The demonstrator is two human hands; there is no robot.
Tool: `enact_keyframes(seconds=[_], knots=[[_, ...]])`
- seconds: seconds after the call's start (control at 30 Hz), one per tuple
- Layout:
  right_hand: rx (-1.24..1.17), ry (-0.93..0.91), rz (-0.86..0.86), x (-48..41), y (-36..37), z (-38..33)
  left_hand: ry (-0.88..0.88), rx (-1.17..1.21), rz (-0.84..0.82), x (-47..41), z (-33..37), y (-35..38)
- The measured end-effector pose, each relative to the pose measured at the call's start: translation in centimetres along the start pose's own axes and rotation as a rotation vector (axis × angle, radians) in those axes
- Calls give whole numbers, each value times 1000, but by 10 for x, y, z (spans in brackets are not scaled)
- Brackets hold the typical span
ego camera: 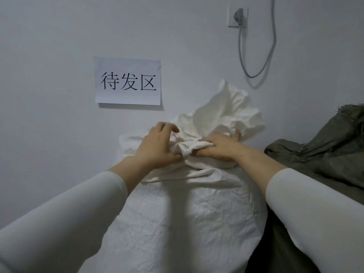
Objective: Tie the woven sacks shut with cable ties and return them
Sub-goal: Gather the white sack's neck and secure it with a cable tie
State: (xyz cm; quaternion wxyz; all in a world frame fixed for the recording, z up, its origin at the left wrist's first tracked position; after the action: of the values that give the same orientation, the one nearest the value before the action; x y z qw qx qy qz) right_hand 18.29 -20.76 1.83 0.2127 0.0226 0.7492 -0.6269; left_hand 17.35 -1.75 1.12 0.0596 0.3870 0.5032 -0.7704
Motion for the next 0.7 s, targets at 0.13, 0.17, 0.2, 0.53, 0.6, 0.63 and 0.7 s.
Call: enact_keyframes(seconds=[0.13, 0.17, 0.2, 0.53, 0.6, 0.63, 0.7], knots=[[-332, -83, -18, 3, 14, 4, 145, -121, -304, -19, 0, 12], [-341, -99, -15, 4, 15, 4, 137, -148, -405, -22, 3, 17], [-326, -108, -18, 5, 15, 6, 120, -118, -477, -23, 5, 22], [76, 77, 572, -3, -27, 26, -37, 221, -386, -28, 4, 31], [-210, 209, 99, -5, -18, 21, -51, 233, -350, -29, 3, 31], [-363, 241, -72, -2, -13, 19, -62, 232, -331, -30, 2, 31], [-360, 98, -222, 3, -1, 14, -87, 240, -254, -32, 0, 28]])
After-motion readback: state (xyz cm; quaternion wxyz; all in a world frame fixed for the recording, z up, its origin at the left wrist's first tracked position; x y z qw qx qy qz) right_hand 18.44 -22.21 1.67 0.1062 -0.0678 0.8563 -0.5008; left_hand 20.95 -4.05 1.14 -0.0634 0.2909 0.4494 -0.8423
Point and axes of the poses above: each hand's wrist, its own x-axis away from the middle knuckle, its own y-axis out of the palm, z = x × y, the point moved 2 cm from there along -x, towards the middle knuckle, and after that the axes turned 2 degrees about x, right-handed, at the moved point
